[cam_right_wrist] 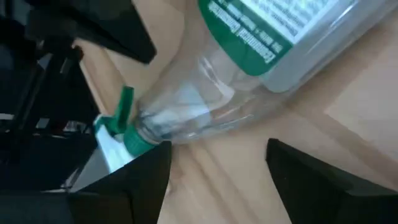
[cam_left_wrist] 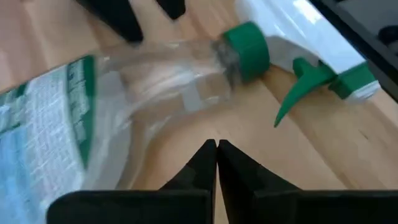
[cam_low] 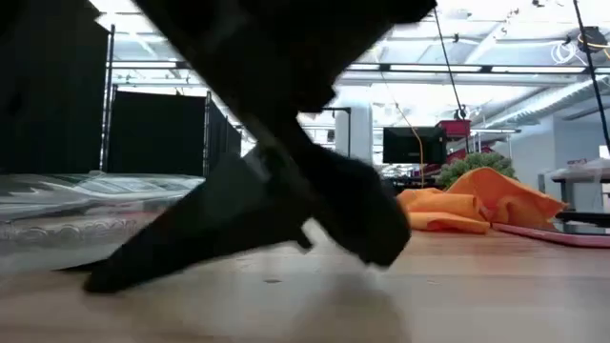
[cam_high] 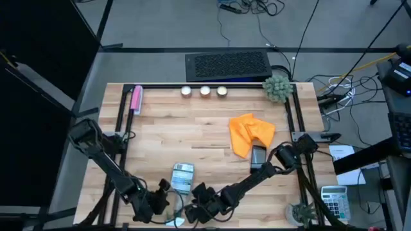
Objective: Apply microfiber cloth
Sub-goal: Adjust the spray bottle
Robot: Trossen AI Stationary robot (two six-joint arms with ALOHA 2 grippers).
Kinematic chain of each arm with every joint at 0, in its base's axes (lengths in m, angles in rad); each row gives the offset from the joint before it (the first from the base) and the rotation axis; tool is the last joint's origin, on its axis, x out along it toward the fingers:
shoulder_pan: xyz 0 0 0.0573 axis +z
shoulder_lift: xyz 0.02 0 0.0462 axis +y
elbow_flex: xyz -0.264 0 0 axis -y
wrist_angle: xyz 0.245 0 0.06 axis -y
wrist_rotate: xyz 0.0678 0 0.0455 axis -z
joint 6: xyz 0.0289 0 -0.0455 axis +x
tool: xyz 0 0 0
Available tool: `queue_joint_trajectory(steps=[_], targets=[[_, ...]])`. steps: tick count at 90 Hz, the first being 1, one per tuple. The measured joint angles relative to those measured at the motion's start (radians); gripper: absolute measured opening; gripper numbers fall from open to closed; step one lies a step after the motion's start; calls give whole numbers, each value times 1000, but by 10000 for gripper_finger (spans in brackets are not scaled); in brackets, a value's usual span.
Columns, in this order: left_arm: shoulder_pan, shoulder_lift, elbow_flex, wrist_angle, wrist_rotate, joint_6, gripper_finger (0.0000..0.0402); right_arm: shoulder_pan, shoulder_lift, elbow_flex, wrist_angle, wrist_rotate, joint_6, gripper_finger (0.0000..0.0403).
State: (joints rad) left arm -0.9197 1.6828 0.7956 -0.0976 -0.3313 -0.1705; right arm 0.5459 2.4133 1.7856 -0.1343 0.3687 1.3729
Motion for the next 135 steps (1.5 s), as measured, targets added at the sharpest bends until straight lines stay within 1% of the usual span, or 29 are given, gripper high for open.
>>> queue_joint_trajectory(steps=[8, 17, 31, 42, 51, 61, 73, 90, 105, 125, 135], targets=[[14, 17, 0, 49, -2, 3, 0, -12, 7, 0, 24, -9, 11, 247], [28, 27, 0, 87, -3, 21, 0, -19, 7, 0, 24, 12, 5, 247], [41, 27, -1, 140, 10, 64, 0, -26, 8, -3, 90, 47, -60, 247], [41, 11, 20, 146, 6, 92, 0, -29, 6, -3, 152, 66, -119, 247], [41, -9, 41, 153, 6, 107, 0, -27, 6, -3, 241, 65, -157, 247], [39, -39, 44, 145, 13, 109, 0, -26, 4, -3, 299, 61, -166, 247], [40, -76, 45, 143, 7, 156, 0, -28, -10, -4, 334, 62, -166, 247], [43, -122, 46, 137, -15, 190, 0, -30, -57, -4, 334, 56, -165, 247], [45, -135, 47, 134, -27, 215, 0, -33, -69, -4, 328, -1, -151, 247], [50, -132, 43, 107, -41, 214, 0, -47, -77, 3, 180, -32, -137, 247], [44, -136, 47, 76, -54, 198, 0, -62, -83, 3, 147, -66, -208, 247]])
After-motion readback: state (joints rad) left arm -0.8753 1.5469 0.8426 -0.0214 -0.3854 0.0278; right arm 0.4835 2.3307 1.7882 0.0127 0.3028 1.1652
